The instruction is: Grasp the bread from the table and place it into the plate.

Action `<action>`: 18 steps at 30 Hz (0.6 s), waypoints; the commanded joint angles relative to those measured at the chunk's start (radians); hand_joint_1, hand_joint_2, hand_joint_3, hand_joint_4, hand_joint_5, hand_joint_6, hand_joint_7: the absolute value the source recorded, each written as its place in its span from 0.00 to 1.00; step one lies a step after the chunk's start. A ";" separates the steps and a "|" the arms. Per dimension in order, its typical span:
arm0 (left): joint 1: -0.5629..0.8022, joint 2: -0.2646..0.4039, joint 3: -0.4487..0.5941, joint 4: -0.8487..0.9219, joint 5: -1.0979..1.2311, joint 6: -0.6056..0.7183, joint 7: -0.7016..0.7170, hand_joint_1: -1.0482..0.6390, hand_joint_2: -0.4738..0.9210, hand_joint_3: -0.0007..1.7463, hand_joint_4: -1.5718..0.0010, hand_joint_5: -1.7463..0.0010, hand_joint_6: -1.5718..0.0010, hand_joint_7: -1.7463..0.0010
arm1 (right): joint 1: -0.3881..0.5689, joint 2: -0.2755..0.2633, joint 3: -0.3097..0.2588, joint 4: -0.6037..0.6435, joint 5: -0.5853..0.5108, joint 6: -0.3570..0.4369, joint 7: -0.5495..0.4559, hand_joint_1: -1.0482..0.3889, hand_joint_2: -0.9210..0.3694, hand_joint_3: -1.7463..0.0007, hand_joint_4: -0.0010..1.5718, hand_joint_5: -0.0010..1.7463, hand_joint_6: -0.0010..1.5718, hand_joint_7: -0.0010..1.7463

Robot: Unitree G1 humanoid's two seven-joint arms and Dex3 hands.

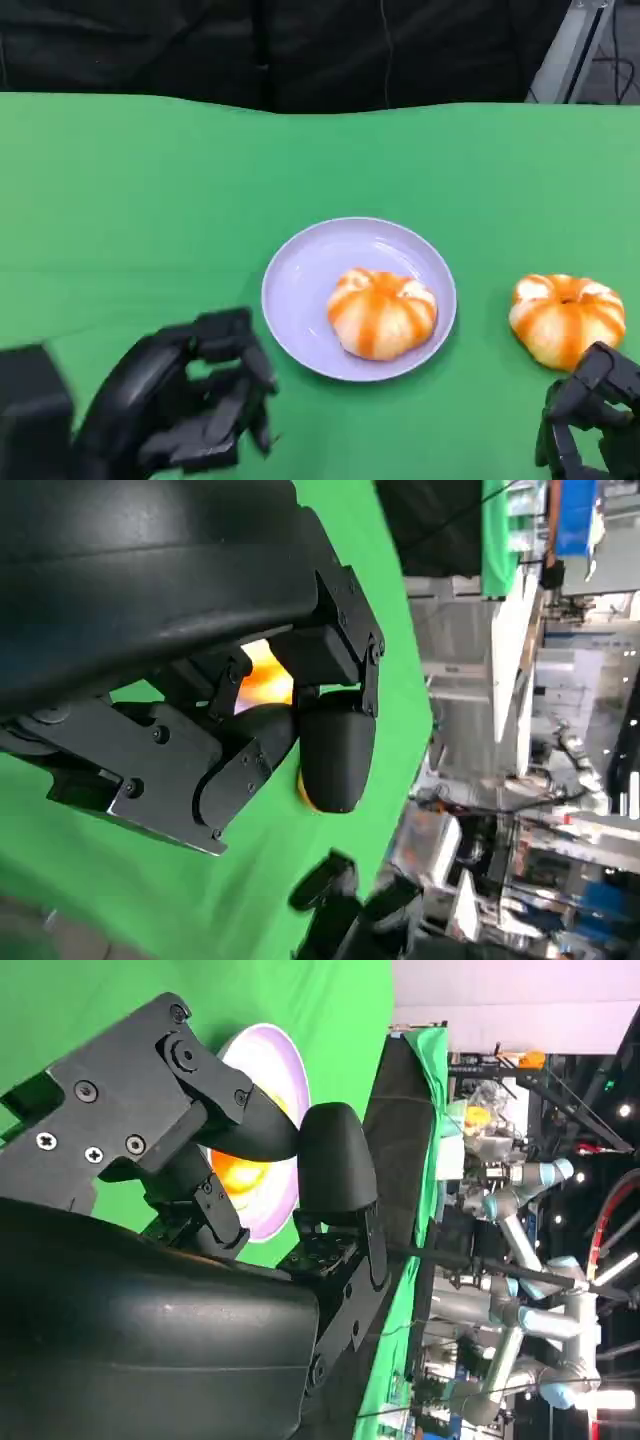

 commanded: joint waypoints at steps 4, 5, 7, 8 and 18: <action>0.101 0.058 0.105 0.043 -0.152 -0.010 -0.114 0.54 0.76 0.67 0.44 0.00 0.50 0.07 | 0.004 -0.016 -0.017 -0.003 -0.002 -0.007 -0.005 0.61 0.34 0.27 0.55 1.00 0.49 0.93; 0.119 0.059 0.131 0.082 -0.185 -0.025 -0.150 0.54 0.80 0.61 0.45 0.00 0.50 0.08 | 0.003 -0.017 -0.019 -0.001 -0.001 -0.007 -0.005 0.62 0.34 0.26 0.55 1.00 0.50 0.93; 0.145 0.053 0.175 0.150 -0.237 -0.051 -0.204 0.54 0.82 0.57 0.46 0.00 0.50 0.09 | 0.000 -0.021 -0.022 0.002 0.006 -0.006 0.000 0.62 0.34 0.26 0.55 1.00 0.50 0.93; 0.147 0.052 0.188 0.178 -0.249 -0.063 -0.227 0.53 0.83 0.54 0.46 0.00 0.49 0.09 | -0.001 -0.023 -0.022 0.004 0.010 -0.005 0.005 0.63 0.34 0.26 0.55 1.00 0.49 0.93; 0.114 0.064 0.240 0.338 -0.228 -0.146 -0.294 0.50 0.85 0.48 0.47 0.00 0.47 0.14 | -0.019 -0.020 -0.032 0.027 -0.006 -0.011 -0.003 0.63 0.33 0.26 0.56 1.00 0.50 0.93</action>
